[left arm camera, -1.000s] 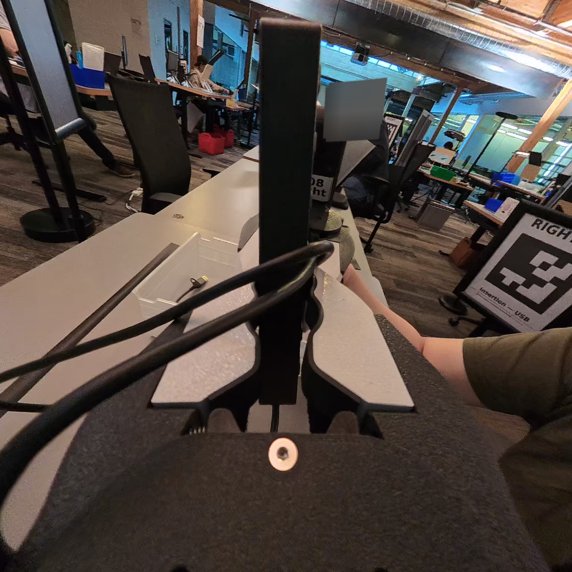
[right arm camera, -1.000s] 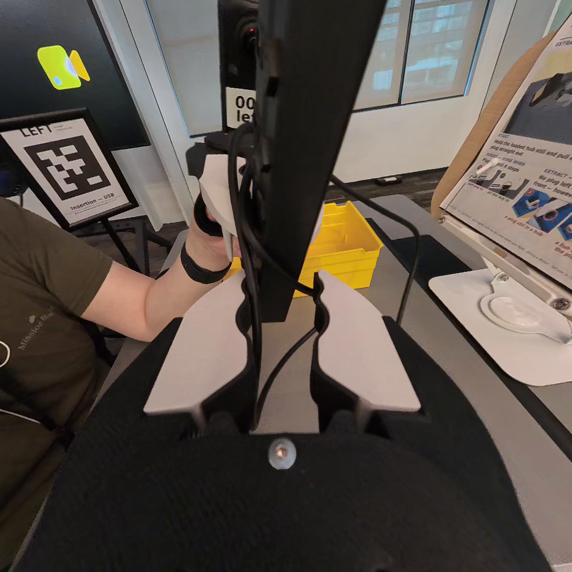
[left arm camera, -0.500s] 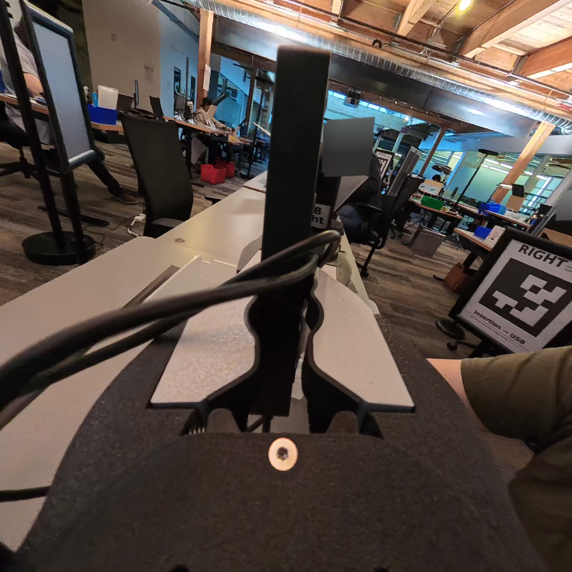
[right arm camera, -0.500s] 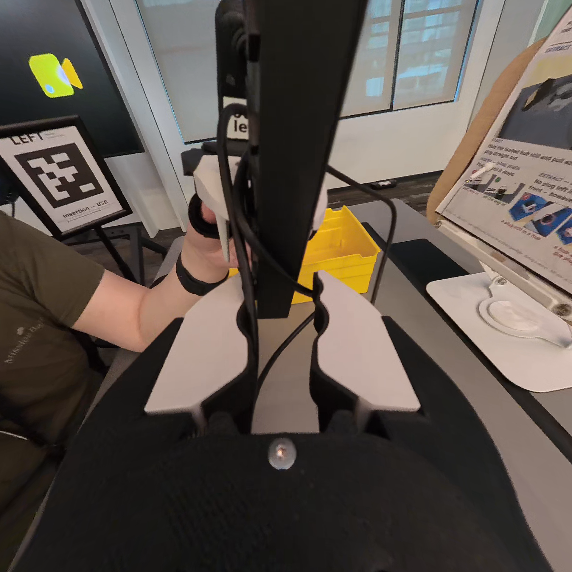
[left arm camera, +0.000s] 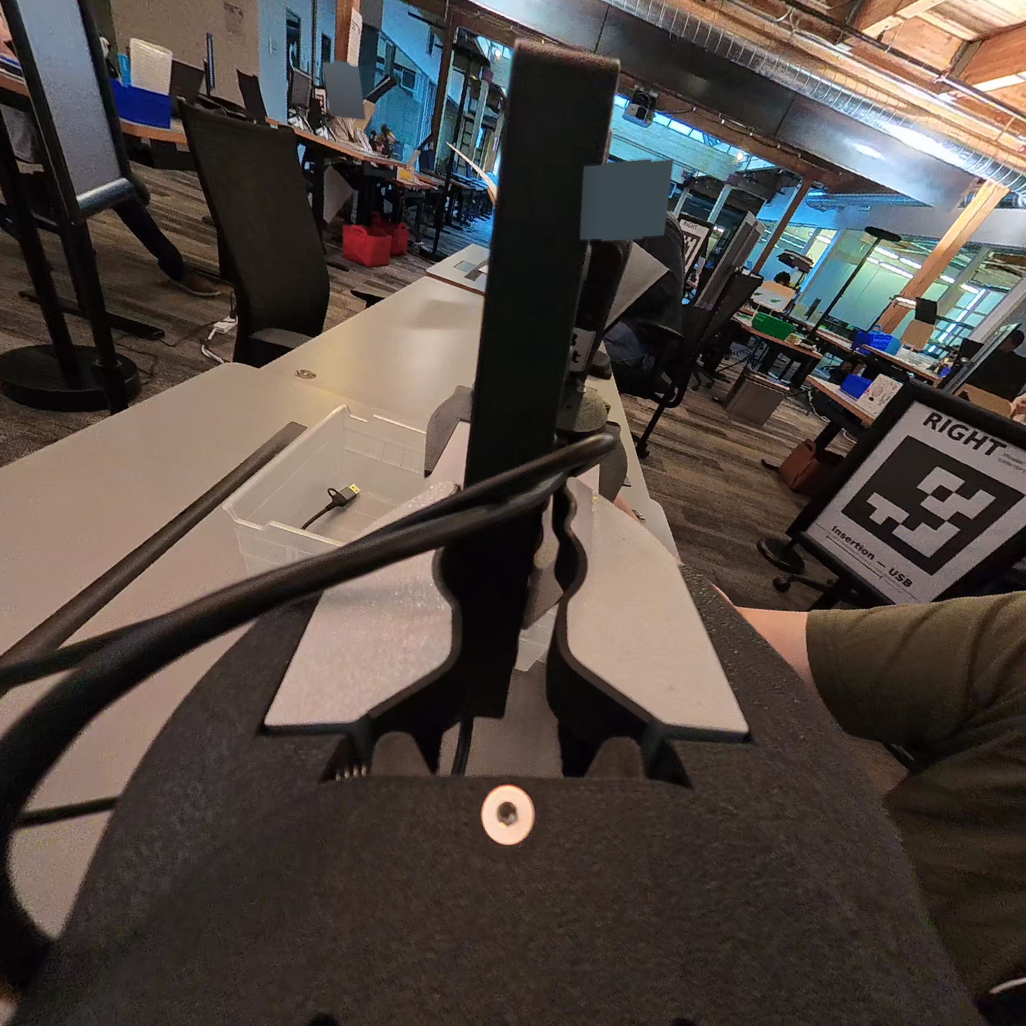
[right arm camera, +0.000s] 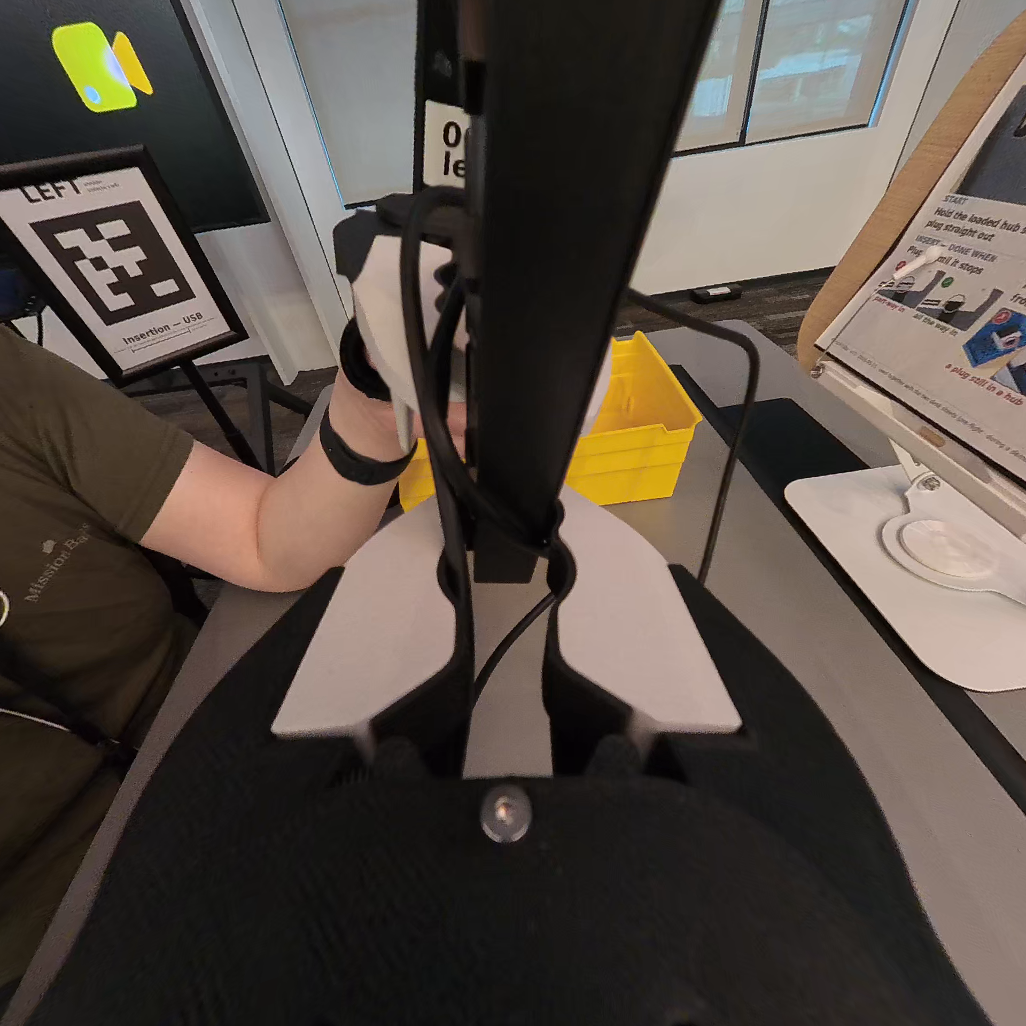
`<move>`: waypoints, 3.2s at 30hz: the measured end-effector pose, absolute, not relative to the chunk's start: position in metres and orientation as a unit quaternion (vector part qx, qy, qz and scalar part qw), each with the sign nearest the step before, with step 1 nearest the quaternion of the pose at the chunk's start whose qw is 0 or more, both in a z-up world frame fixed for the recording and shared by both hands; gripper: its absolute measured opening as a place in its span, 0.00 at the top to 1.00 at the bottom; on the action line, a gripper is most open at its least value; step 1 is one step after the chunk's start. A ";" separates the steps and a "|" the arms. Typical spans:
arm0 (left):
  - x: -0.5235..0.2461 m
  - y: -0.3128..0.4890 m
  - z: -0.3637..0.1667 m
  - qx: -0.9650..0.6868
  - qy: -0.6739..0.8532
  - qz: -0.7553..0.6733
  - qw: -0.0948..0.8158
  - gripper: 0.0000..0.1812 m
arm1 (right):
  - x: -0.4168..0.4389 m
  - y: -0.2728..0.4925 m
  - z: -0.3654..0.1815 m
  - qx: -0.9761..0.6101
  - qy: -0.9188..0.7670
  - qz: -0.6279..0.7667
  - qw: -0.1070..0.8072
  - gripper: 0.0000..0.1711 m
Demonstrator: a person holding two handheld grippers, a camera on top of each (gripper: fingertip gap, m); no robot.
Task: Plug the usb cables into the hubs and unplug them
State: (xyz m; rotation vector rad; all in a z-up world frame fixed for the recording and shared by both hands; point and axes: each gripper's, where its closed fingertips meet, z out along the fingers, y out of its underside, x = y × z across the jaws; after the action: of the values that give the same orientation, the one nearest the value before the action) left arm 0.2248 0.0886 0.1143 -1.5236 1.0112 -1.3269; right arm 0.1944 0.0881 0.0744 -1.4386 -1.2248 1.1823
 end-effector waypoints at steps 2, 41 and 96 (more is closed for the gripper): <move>0.222 0.087 0.113 -0.613 0.407 -0.532 0.419 0.82 | 0.196 0.088 0.076 -0.578 -0.490 0.482 0.440 0.85; 0.226 0.076 0.104 -0.604 0.494 -0.415 0.467 0.86 | 0.225 0.084 0.118 -0.494 -0.486 0.439 0.571 0.81; 0.164 0.016 0.125 -0.557 0.540 -0.485 0.403 0.83 | 0.399 0.183 0.140 -0.721 -0.478 0.310 0.393 0.85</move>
State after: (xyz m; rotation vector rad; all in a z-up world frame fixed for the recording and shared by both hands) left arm 0.1636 0.0156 0.1248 -1.4081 1.3632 -1.2260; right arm 0.3992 0.1826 0.1398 -1.8307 -1.2125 0.7877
